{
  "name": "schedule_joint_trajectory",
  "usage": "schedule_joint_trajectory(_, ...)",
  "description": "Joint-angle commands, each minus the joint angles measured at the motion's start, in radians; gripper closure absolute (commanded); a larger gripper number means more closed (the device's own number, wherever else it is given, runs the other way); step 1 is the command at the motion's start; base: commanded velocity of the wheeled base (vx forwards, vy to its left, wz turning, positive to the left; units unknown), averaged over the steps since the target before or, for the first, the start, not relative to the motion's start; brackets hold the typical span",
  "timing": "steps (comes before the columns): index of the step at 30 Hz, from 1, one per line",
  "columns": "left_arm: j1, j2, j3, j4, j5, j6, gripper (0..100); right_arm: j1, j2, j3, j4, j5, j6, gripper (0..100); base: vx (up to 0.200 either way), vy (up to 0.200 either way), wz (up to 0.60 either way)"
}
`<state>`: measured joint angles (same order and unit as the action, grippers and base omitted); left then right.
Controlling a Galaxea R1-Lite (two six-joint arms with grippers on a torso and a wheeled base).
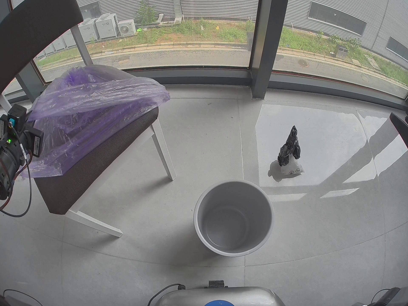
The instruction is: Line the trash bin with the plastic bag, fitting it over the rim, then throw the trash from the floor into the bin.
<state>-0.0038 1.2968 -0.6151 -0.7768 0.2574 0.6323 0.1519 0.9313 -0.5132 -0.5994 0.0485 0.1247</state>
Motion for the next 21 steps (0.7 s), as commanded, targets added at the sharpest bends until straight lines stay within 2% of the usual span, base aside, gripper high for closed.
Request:
schedule_joint_trajectory(1,-0.036,-0.036,-0.034,-0.002,-0.003,-0.02,100,0.014,0.1,0.035,-0.089,-0.002,0.023,0,0.0,0.0,0.0)
schedule_joint_trajectory(5,-0.07,-0.028,-0.052,-0.001,-0.004,-0.04,100,0.034,0.144,0.044,-0.165,-0.042,0.026,0,0.0,0.0,0.0)
schedule_joint_trajectory(7,-0.091,-0.008,-0.071,0.001,-0.004,-0.068,100,0.115,0.179,0.035,-0.211,-0.156,0.026,0,0.0,0.0,0.0)
schedule_joint_trajectory(11,-0.117,0.001,-0.083,0.005,-0.006,-0.125,100,0.242,0.198,0.035,-0.243,-0.259,0.023,0,0.0,0.0,0.0)
schedule_joint_trajectory(18,-0.153,-0.008,-0.075,0.008,-0.014,-0.151,100,0.316,0.193,0.024,-0.27,-0.292,0.023,0,0.0,0.0,0.0)
schedule_joint_trajectory(21,-0.183,-0.014,-0.084,0.007,-0.015,-0.155,100,0.371,0.215,0.022,-0.31,-0.312,0.029,0,0.0,0.0,0.0)
